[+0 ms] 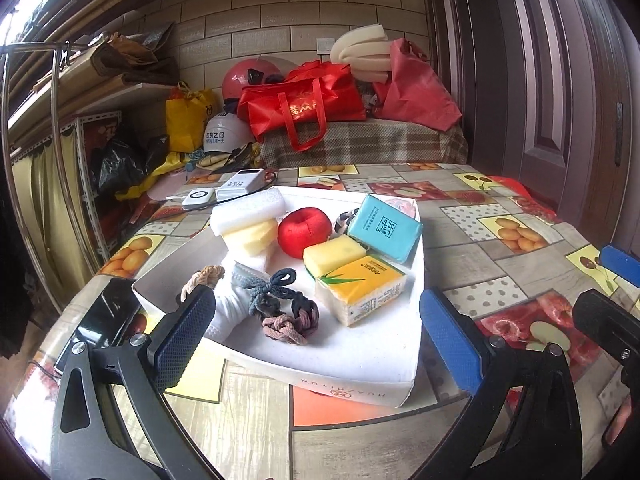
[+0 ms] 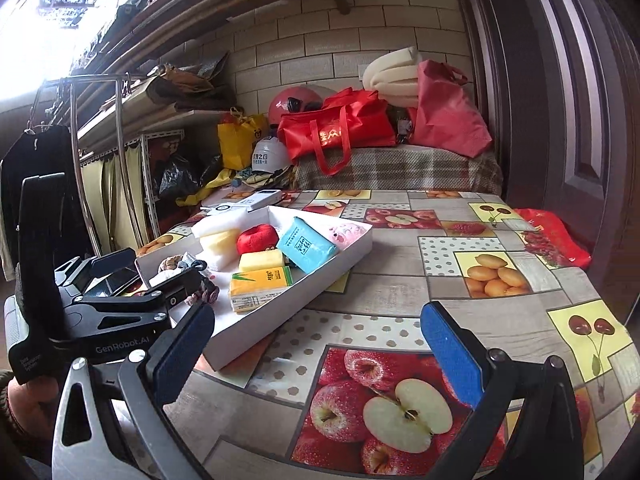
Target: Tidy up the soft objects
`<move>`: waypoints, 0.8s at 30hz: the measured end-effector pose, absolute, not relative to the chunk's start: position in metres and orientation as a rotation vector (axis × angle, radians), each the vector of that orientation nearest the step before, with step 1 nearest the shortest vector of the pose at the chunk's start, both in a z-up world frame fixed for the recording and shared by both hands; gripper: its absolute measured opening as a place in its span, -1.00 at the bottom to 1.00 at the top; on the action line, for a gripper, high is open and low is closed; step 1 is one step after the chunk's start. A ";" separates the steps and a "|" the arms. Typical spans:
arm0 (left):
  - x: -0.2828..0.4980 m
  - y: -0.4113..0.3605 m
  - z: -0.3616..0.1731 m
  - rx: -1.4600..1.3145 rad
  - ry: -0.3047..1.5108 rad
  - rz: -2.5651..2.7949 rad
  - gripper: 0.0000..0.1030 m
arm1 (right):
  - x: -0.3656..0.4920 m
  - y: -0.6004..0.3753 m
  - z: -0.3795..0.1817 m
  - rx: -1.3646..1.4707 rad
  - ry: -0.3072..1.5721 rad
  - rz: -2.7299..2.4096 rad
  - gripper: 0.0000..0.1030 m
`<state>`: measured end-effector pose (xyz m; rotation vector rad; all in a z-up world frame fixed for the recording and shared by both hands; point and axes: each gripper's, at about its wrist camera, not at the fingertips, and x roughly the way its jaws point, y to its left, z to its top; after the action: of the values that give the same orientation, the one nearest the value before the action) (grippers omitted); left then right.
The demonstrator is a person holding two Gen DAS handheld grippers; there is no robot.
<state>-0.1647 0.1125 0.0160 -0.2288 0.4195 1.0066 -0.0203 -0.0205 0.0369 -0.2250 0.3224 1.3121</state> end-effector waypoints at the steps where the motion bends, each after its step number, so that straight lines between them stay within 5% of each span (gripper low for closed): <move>1: -0.163 0.111 0.015 -0.242 0.438 1.040 1.00 | -0.022 -0.028 0.039 -0.220 0.288 1.295 1.00; 8: -0.163 0.091 0.017 -0.202 0.444 1.135 1.00 | -0.016 -0.086 0.048 -0.074 0.102 1.042 1.00; 15: -0.155 0.075 0.023 -0.142 0.425 1.068 1.00 | 0.017 -0.091 0.043 -0.023 0.262 1.021 1.00; 24: -0.144 0.083 0.014 -0.146 0.532 1.144 1.00 | 0.011 -0.098 0.041 -0.007 0.247 1.063 1.00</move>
<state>-0.1439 0.0828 0.0141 -0.1455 0.5317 1.1436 0.0109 -0.0981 0.0411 -0.0071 0.2467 1.0634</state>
